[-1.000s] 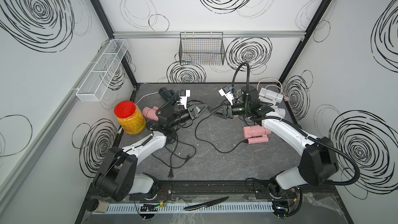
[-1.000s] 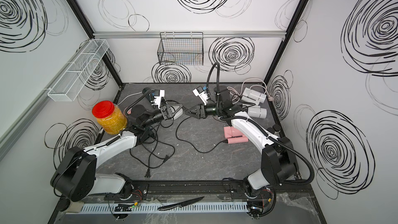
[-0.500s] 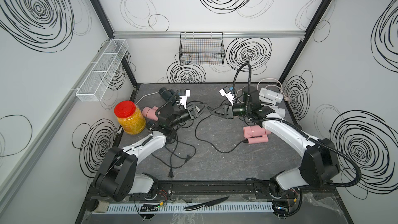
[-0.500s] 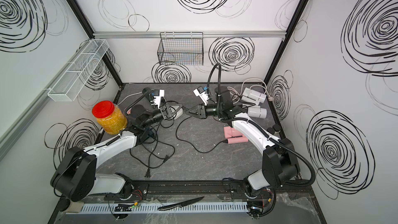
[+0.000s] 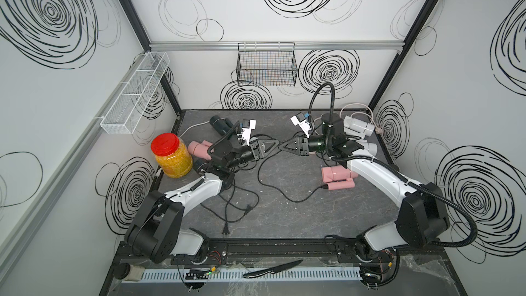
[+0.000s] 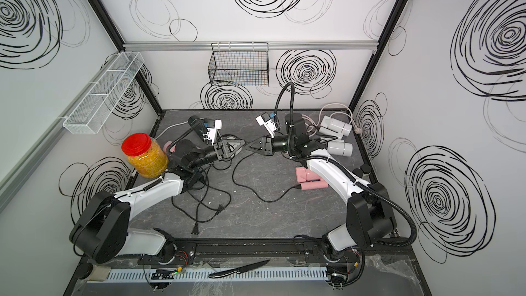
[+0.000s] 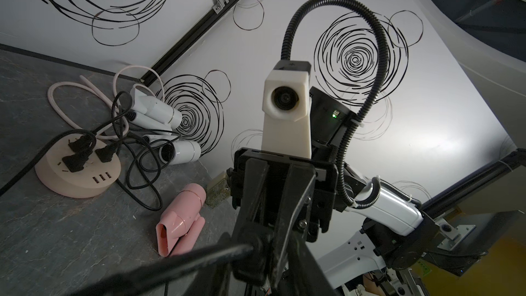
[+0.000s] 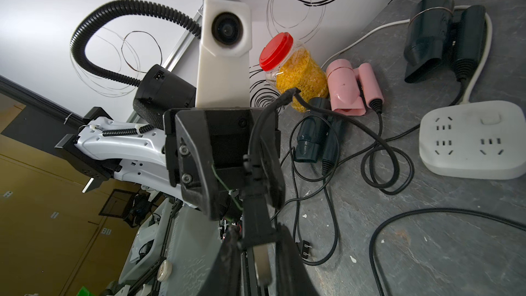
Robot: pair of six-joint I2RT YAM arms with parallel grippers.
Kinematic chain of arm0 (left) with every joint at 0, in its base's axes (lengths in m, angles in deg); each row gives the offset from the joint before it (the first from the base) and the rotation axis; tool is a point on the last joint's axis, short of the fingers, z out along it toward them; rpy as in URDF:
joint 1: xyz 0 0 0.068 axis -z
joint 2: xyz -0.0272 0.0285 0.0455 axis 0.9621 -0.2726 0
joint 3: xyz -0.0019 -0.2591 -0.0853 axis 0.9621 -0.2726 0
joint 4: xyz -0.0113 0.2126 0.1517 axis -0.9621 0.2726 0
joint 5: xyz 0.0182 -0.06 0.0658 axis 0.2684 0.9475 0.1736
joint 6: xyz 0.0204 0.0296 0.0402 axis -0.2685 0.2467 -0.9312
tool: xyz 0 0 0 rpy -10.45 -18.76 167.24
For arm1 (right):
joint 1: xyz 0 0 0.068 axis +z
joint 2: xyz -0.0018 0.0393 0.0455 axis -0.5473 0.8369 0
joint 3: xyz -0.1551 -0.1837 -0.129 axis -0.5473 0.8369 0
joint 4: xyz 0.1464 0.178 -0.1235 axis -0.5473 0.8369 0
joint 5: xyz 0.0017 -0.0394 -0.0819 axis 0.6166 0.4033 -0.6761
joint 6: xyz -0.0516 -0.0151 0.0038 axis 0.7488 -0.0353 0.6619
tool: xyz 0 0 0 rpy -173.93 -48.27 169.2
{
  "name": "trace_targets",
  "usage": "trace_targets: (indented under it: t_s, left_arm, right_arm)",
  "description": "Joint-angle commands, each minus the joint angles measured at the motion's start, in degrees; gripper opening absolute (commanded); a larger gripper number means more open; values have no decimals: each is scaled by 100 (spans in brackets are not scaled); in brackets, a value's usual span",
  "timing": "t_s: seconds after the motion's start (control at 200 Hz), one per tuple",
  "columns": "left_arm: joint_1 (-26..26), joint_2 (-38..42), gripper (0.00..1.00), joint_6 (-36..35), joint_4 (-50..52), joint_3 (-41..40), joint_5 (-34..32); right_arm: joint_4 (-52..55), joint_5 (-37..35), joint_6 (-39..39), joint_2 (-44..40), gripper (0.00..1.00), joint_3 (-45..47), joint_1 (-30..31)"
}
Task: Charge the blow dryers
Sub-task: Pick up the plug from the center of the board.
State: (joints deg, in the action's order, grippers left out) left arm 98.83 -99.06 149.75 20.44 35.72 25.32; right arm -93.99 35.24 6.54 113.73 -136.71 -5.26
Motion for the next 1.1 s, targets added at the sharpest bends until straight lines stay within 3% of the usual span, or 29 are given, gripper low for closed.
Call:
trace_targets:
  t_s: [0.0, 0.365, 0.635, 0.821, 1.011, 1.096]
  left_arm:
    - [-2, -4, 36, 38, -414, 174, 49]
    - [-70, 36, 20, -42, -251, 298, -1]
    - [-315, 282, 16, -813, 972, 480, 68]
    - [-754, 383, 18, -2294, 3165, 1121, 138]
    - [-1242, 323, 22, -4581, 5792, 2080, -184]
    - [-1380, 294, 24, -5512, 6429, 2274, -402]
  right_arm:
    - [-269, 210, -50, -27, 16, 75, -25]
    - [-380, 157, -107, 15, 18, 156, -17]
    - [9, -356, 83, -175, 55, 138, -6]
    - [523, -1460, 466, -732, 69, 445, 44]
    - [602, -2208, 660, -1404, 71, 798, 71]
    - [549, -2326, 754, -1602, 70, 959, 108]
